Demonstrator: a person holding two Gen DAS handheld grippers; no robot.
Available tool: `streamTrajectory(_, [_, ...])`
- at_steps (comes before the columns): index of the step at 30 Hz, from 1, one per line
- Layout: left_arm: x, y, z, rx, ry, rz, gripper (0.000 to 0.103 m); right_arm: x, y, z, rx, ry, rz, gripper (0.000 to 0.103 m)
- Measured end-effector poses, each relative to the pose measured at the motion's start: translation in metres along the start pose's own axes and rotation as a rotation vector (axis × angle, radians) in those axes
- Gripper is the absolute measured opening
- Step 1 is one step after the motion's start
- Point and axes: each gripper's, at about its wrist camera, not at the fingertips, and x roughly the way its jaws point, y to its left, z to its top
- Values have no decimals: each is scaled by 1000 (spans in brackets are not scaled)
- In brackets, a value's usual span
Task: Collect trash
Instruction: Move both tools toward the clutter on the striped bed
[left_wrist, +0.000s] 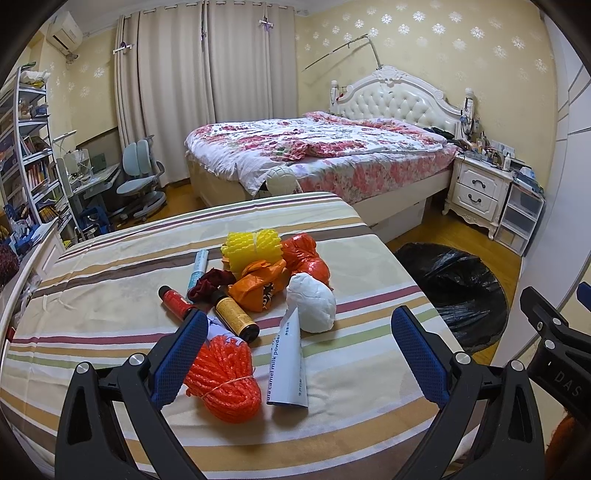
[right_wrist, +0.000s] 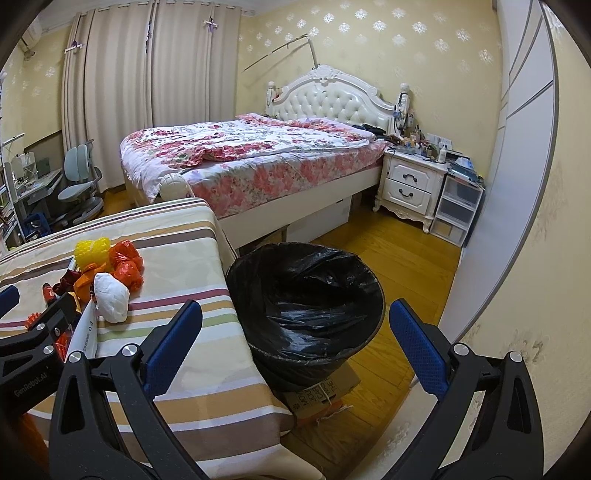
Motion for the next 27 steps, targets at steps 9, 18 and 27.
streamTrajectory(9, [1,-3,-3,1,5,-4,97,0,0,0,0,1,0,99])
streamTrajectory(18, [1,-3,-3,1,6,-4,97,1,-3,0,3,2,0,99])
streamTrajectory(27, [2,-4,-4,1,7,-5,97,1,-8,-3,9,6,-6,99])
